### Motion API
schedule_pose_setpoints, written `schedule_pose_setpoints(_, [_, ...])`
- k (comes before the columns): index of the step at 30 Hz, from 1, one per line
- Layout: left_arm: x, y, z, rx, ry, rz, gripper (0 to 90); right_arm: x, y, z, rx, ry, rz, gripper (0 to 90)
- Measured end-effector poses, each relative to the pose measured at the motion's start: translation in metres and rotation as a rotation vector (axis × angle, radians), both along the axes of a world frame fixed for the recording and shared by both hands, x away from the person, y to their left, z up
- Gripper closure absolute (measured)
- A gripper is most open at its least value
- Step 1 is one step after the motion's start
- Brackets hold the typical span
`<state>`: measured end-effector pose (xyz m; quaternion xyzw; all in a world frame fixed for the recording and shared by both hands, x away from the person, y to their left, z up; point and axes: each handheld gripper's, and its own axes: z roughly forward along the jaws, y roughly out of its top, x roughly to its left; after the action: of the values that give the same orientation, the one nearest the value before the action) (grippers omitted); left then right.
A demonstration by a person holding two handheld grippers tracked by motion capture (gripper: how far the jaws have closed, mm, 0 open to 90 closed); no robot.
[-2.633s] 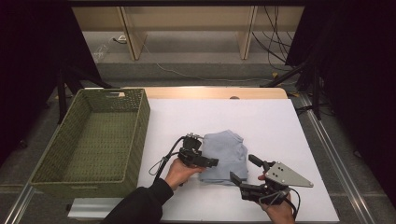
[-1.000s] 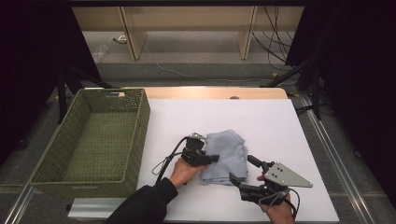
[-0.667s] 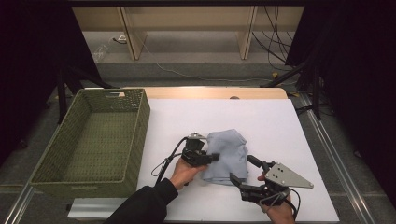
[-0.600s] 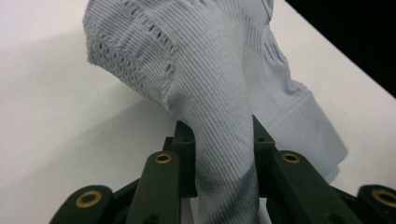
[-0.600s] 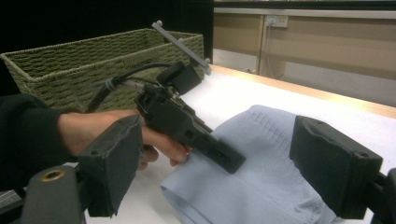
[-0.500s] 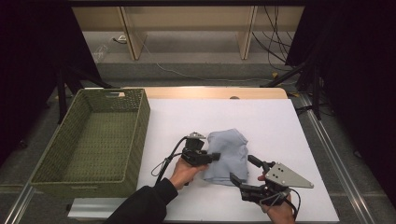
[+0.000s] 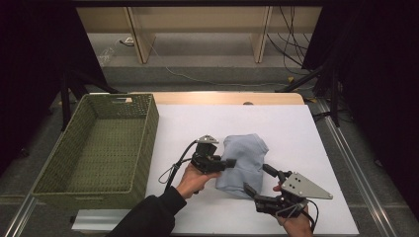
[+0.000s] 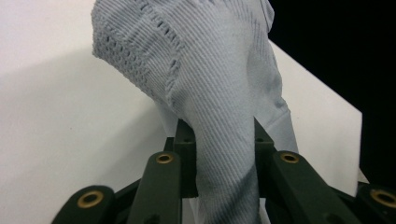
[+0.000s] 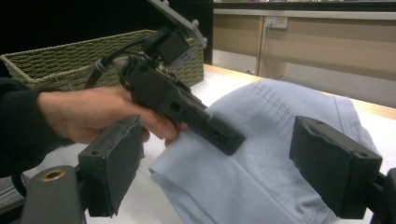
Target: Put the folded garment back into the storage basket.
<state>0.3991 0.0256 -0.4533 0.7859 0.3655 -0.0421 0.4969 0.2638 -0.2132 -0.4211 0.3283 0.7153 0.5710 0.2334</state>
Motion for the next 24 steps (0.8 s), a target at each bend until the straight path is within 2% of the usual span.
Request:
schedule_pose_setpoints(4, [-0.001,0.003,0.008,-0.003,-0.014,-0.013,72.5,0.000,0.000,0.000,-0.001,0.000,0.000,18.5])
schedule_pose_setpoints(9, [0.000,0.010,0.020,-0.034,-0.016,-0.010,72.5,0.000,0.000,0.000,-0.001,0.000,0.000,18.4])
schedule_pose_setpoints(11, [0.001,0.015,0.029,-0.033,-0.032,-0.007,72.5,0.000,0.000,0.000,-0.001,0.000,0.000,18.4])
schedule_pose_setpoints(16, [0.004,0.025,0.041,-0.037,-0.019,-0.005,72.6,0.000,0.000,0.000,0.002,0.001,0.000,18.4])
schedule_pose_setpoints(23, [0.004,0.035,0.054,-0.033,-0.025,-0.007,72.5,0.000,0.000,0.000,0.003,0.003,0.000,18.4])
schedule_pose_setpoints(24, [0.004,0.038,0.058,-0.042,-0.025,-0.006,72.5,0.000,0.000,0.000,0.003,0.003,0.000,18.5])
